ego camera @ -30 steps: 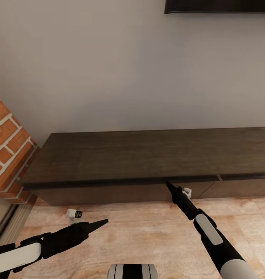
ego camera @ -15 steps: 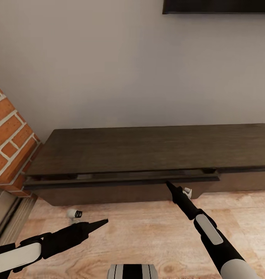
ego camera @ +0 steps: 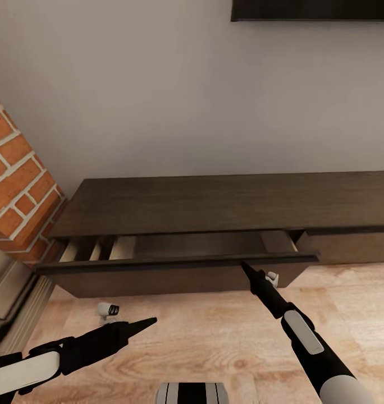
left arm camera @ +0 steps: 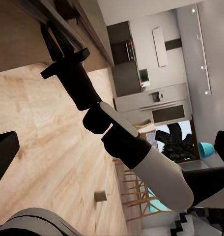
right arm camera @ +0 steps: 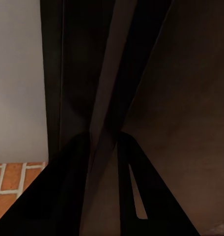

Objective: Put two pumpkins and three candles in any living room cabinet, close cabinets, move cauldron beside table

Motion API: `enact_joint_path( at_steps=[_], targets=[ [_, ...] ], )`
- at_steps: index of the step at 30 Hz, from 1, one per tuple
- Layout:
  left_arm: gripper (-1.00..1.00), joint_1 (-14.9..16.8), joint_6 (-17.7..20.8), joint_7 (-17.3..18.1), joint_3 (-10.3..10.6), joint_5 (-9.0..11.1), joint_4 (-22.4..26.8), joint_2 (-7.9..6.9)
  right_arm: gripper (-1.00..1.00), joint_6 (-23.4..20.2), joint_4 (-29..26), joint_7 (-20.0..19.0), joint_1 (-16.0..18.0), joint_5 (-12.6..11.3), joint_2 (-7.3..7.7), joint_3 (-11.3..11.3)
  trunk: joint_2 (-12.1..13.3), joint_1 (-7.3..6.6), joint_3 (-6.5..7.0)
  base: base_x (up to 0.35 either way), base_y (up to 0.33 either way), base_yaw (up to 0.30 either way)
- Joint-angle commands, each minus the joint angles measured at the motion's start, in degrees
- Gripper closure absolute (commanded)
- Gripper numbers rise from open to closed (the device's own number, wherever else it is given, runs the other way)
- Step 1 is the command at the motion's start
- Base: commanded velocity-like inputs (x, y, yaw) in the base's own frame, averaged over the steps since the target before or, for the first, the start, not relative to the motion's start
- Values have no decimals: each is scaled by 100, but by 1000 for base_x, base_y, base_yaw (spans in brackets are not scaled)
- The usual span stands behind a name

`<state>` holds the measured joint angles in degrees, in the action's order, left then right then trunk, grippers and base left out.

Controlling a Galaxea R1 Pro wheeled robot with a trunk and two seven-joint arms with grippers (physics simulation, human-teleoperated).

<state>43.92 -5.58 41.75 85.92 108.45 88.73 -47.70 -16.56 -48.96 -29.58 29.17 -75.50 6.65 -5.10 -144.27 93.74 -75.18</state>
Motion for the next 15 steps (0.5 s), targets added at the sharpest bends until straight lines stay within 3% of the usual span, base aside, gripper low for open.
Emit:
enact_joint_path(
  at_steps=[1,15],
  targets=[
    [-100,20,-49,17,39,35,4,-1,100,-40,-1,-19,1,-24,3,-51,-2,-3,-4,-165,0,0],
    [-100,20,-49,16,39,29,2,0,100,-40,10,-5,1,76,10,-53,-2,-3,-4,-149,0,0]
  ],
)
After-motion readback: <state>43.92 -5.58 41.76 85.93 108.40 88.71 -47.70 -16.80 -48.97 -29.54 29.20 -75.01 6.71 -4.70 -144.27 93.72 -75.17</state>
